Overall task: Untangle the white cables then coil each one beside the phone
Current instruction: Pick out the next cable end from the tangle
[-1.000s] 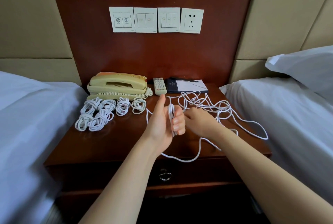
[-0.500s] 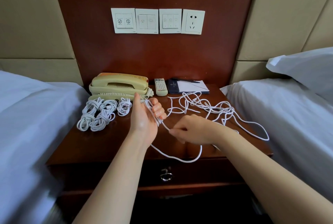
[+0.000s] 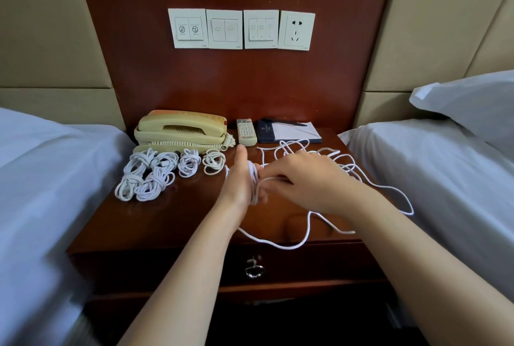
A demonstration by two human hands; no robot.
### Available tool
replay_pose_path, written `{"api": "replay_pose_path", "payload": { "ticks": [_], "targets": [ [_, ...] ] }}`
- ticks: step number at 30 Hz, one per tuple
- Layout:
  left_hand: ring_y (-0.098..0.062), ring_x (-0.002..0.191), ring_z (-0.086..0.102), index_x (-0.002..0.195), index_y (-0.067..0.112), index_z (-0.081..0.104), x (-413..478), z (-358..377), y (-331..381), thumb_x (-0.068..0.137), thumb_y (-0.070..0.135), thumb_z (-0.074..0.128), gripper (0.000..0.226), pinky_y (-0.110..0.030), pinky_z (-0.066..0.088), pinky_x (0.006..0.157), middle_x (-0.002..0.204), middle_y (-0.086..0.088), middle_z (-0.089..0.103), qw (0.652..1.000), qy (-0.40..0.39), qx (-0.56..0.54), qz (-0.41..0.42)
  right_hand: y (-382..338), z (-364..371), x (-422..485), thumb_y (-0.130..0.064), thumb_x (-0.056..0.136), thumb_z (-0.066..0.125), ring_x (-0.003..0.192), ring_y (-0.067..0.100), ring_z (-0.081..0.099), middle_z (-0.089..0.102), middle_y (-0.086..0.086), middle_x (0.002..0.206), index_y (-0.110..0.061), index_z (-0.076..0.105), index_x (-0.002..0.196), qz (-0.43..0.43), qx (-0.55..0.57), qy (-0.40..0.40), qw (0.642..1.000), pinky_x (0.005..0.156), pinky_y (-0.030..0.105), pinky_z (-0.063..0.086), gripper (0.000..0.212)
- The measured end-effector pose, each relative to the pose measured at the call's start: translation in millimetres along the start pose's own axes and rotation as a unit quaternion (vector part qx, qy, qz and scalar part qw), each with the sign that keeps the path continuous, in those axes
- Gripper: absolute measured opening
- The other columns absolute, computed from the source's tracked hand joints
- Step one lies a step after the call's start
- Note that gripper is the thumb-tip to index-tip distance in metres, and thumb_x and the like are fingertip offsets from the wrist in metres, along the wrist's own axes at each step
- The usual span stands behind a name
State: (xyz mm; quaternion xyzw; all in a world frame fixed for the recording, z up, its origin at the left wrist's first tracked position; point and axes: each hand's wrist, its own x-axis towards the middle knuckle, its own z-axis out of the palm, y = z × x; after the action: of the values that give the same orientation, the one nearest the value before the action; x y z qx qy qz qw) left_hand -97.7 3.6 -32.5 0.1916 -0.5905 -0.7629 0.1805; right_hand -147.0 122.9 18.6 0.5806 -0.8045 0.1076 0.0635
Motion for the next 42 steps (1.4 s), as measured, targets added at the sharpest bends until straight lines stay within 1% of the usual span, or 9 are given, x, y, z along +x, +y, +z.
{"api": "replay_pose_path", "payload": {
  "ticks": [4,10,15,18,24,28,34,37,42],
  "targets": [
    [-0.01,0.033,0.032,0.06,0.011,0.038,-9,11,-1,0.096,0.06,0.007,0.068,-0.017,0.029,0.037,0.039,0.002,0.032,0.996,-0.083,-0.02,-0.028,12,8,4,-0.043,0.09,0.053,0.071,0.017,0.049,0.052,-0.009,0.066,-0.032,0.049,0.069,0.029,0.028,0.099,0.994,0.059,0.031,0.032,0.023],
    [-0.008,0.033,0.025,0.055,0.013,0.034,-19,15,4,0.095,0.062,0.01,0.067,-0.019,0.022,0.037,0.042,0.003,0.025,0.983,-0.144,-0.097,-0.067,39,24,12,-0.027,0.089,0.062,0.061,0.017,0.05,0.057,-0.003,0.062,-0.018,0.059,0.073,0.021,0.179,0.172,0.969,0.063,0.036,0.041,0.019],
    [-0.006,0.03,0.022,0.05,0.013,0.037,-25,9,7,0.096,0.058,0.016,0.068,-0.019,0.02,0.034,0.039,0.005,0.024,0.962,-0.188,-0.178,-0.086,48,34,15,-0.024,0.094,0.055,0.056,0.007,0.037,0.045,0.0,0.057,-0.014,0.05,0.064,0.026,0.257,0.138,0.956,0.055,0.023,0.03,0.033],
    [-0.005,0.03,0.023,0.048,0.014,0.04,-29,7,9,0.096,0.055,0.019,0.067,-0.018,0.023,0.033,0.039,0.006,0.025,0.947,-0.21,-0.23,-0.081,60,48,14,-0.027,0.097,0.049,0.053,0.007,0.028,0.035,0.002,0.055,-0.009,0.041,0.057,0.061,0.235,0.096,0.965,0.054,0.029,0.025,0.044],
    [-0.006,0.031,0.025,0.05,0.014,0.04,-26,4,10,0.098,0.051,0.021,0.064,-0.019,0.024,0.035,0.041,0.006,0.027,0.938,-0.155,-0.303,-0.064,54,61,15,-0.024,0.096,0.051,0.055,0.016,0.029,0.034,0.009,0.055,-0.012,0.038,0.054,0.066,0.206,0.07,0.974,0.054,0.032,0.022,0.046],
    [-0.006,0.032,0.025,0.055,0.014,0.038,-22,2,11,0.1,0.048,0.022,0.058,-0.018,0.025,0.035,0.042,0.006,0.027,0.933,-0.1,-0.343,-0.04,44,63,17,-0.03,0.098,0.044,0.06,0.032,0.052,0.055,0.019,0.06,-0.005,0.047,0.057,0.093,0.142,0.029,0.985,0.059,0.036,0.032,0.048],
    [-0.006,0.033,0.026,0.059,0.015,0.039,-11,-15,15,0.1,0.048,0.021,0.056,-0.018,0.025,0.035,0.042,0.006,0.028,0.926,-0.018,-0.376,0.003,13,55,16,-0.037,0.101,0.034,0.079,0.025,0.056,0.059,0.002,0.077,-0.018,0.047,0.068,0.035,0.077,-0.12,0.989,0.077,0.036,0.043,0.04],
    [-0.006,0.034,0.027,0.062,0.014,0.039,-6,-23,15,0.1,0.049,0.02,0.055,-0.018,0.026,0.035,0.044,0.006,0.029,0.932,0.009,-0.361,0.017,-1,47,12,-0.041,0.1,0.033,0.092,0.028,0.058,0.063,0.006,0.097,-0.02,0.047,0.079,0.012,0.019,-0.127,0.992,0.073,0.033,0.039,0.034],
    [-0.008,0.034,0.028,0.065,0.013,0.039,2,-26,14,0.099,0.048,0.02,0.053,-0.02,0.026,0.04,0.043,0.005,0.029,0.947,0.058,-0.315,0.025,-18,33,3,-0.039,0.1,0.034,0.097,0.033,0.057,0.061,0.009,0.104,-0.019,0.045,0.087,-0.058,-0.063,-0.092,0.992,0.069,0.031,0.031,0.026]
  ]
}}
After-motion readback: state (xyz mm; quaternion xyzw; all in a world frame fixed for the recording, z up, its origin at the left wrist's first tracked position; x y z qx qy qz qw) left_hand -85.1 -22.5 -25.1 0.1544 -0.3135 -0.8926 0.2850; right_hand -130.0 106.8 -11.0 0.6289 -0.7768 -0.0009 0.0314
